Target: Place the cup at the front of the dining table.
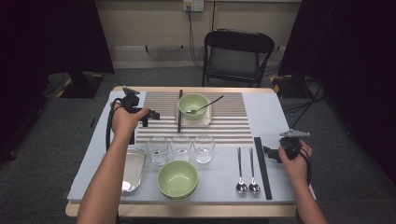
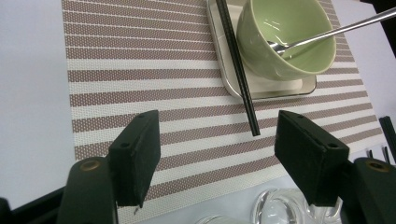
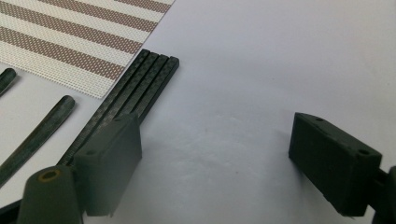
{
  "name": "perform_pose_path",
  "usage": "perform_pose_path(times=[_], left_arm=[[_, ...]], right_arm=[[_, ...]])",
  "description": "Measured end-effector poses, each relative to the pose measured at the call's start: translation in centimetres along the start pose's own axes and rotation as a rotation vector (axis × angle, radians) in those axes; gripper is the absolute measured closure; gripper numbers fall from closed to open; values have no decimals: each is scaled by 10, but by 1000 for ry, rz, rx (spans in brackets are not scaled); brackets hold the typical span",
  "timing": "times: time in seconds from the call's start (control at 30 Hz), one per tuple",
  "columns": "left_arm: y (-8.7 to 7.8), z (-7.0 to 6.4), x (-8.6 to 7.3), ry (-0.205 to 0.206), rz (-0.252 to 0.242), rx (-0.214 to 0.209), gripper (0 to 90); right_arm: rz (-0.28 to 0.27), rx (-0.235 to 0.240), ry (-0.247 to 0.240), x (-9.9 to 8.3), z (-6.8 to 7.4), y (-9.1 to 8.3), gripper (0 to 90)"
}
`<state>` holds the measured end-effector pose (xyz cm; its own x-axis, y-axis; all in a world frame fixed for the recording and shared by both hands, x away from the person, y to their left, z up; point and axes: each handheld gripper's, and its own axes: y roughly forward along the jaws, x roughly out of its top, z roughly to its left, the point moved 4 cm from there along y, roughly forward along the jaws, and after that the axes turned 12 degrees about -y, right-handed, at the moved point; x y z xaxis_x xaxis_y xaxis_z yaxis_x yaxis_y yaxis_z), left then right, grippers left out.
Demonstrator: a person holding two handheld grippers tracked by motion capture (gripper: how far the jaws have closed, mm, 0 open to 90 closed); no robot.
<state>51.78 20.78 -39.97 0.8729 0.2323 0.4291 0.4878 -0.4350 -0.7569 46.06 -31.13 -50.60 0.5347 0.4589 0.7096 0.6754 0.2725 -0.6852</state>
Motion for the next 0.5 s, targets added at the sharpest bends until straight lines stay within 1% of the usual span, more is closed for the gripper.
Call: perform_pose_path(times=[0.1, 0.13, 0.17, 0.2, 0.23, 0.3, 0.33, 0.4, 0.43, 0.47, 0.5], left_arm=[[-2, 2, -1, 5, 2, 2, 313], [-2, 1, -1, -3, 0, -3, 313], [-3, 2, -2, 13, 3, -1, 313], [-3, 2, -2, 6, 3, -6, 313], [-4, 3, -2, 16, -1, -5, 313], [-6, 3, -3, 13, -2, -5, 313], [-7, 3, -4, 19, 1, -5, 313], [-9, 3, -4, 16, -7, -10, 312], [-10, 4, -4, 27, -4, -11, 310], [-11, 4, -4, 23, -6, -18, 309], [-12, 5, -4, 35, -5, -11, 309]], right_arm=[[0, 1, 0, 0, 0, 0, 163], [0, 1, 0, 0, 0, 0, 163], [0, 1, 0, 0, 0, 0, 163], [0, 1, 0, 0, 0, 0, 163], [0, 1, 0, 0, 0, 0, 164], [0, 1, 0, 0, 0, 0, 163], [0, 1, 0, 0, 0, 0, 163], [0, 1, 0, 0, 0, 0, 164], [0, 1, 1, 0, 0, 0, 164], [0, 1, 1, 0, 0, 0, 163], [0, 1, 0, 0, 0, 0, 164]])
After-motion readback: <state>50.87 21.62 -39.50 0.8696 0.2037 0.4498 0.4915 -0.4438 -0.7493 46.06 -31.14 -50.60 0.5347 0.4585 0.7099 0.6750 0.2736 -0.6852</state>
